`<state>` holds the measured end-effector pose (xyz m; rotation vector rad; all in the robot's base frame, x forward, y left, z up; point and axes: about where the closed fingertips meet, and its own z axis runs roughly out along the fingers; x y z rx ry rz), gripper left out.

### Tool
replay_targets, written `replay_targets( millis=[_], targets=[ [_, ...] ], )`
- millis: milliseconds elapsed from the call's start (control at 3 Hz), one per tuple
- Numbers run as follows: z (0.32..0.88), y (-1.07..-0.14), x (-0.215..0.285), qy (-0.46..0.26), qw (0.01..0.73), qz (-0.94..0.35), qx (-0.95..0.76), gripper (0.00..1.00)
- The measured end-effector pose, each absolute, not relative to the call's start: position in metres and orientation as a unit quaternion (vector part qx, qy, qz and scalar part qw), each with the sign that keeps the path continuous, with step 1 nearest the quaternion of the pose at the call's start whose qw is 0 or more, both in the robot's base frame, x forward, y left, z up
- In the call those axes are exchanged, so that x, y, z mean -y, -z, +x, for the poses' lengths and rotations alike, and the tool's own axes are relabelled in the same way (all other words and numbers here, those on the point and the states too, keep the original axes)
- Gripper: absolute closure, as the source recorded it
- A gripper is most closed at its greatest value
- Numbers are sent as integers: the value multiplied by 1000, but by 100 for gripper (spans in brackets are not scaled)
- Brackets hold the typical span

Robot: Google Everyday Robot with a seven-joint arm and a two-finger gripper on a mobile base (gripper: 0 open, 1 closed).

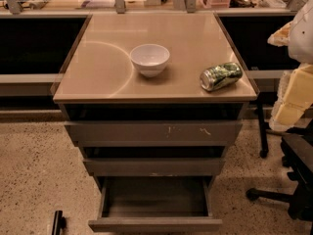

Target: Close bottom drawer

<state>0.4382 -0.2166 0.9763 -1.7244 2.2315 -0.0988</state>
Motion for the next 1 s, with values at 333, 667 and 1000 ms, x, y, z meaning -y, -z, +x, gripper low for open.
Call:
replay_targets(
  millis=[333, 667, 1000],
  targets=[
    [438, -976, 217, 35, 159, -603, -781, 0],
    [432, -970, 220, 32, 178, -600, -779, 0],
    [410, -933, 226, 1, 217, -600, -770, 0]
  ],
)
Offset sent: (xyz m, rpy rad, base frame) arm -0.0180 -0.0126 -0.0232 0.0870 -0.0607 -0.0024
